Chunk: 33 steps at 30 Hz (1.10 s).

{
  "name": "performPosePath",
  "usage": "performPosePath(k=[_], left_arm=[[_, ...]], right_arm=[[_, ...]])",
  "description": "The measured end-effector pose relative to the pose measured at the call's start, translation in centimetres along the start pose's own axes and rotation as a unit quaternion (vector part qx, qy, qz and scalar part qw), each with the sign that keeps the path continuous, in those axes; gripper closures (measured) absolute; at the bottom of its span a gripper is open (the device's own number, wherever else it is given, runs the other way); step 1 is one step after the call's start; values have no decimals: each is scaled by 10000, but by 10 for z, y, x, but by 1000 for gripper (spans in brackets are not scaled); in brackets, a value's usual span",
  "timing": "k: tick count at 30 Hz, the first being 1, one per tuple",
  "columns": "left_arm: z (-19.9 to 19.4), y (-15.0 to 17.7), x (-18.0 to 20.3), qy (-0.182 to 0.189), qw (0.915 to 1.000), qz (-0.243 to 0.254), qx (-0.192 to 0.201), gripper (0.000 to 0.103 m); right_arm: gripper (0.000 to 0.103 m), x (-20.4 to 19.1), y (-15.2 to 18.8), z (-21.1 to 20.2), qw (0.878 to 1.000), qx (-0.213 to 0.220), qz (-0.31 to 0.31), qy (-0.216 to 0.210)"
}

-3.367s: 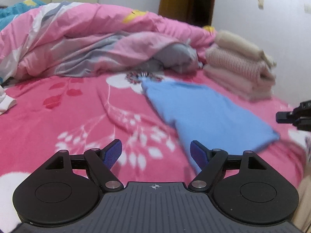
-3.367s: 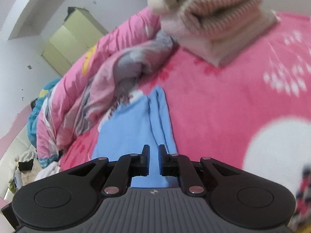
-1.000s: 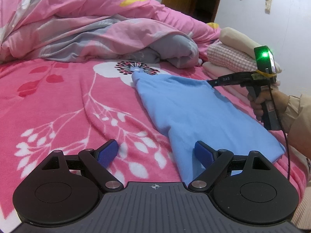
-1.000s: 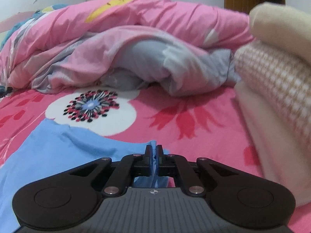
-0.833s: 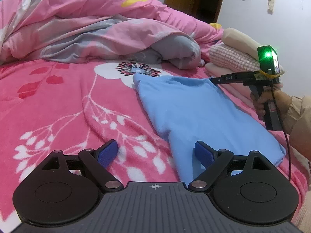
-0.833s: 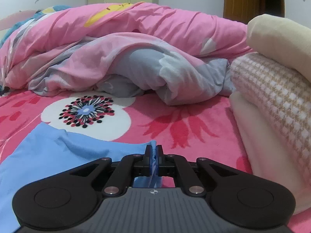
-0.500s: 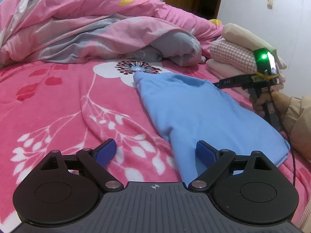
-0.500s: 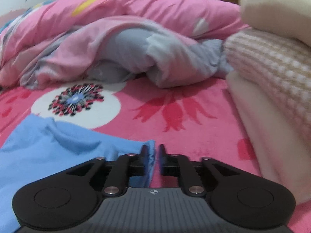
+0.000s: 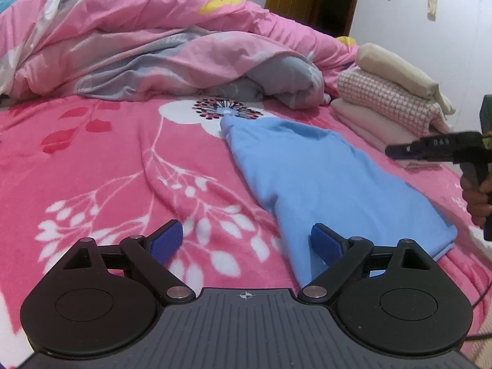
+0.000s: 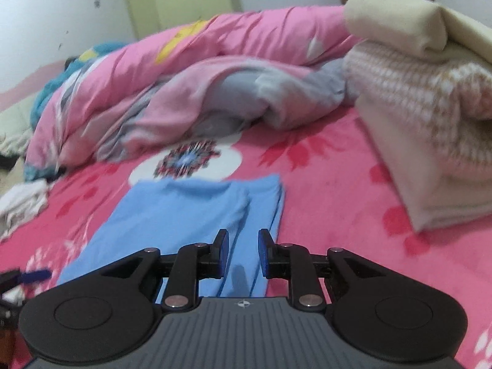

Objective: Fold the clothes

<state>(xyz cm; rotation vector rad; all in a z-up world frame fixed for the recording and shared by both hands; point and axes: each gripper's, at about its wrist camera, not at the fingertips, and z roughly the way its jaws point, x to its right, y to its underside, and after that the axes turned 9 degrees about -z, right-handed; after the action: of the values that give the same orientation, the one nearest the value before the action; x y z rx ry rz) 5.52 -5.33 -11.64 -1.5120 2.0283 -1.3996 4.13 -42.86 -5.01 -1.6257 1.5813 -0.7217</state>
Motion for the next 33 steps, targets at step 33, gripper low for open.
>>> performPosePath(k=[33], left_arm=[[1,3,-4,107,9999,-70,42,7]], right_arm=[[70,6,-41,52,9997,59,217,-35]])
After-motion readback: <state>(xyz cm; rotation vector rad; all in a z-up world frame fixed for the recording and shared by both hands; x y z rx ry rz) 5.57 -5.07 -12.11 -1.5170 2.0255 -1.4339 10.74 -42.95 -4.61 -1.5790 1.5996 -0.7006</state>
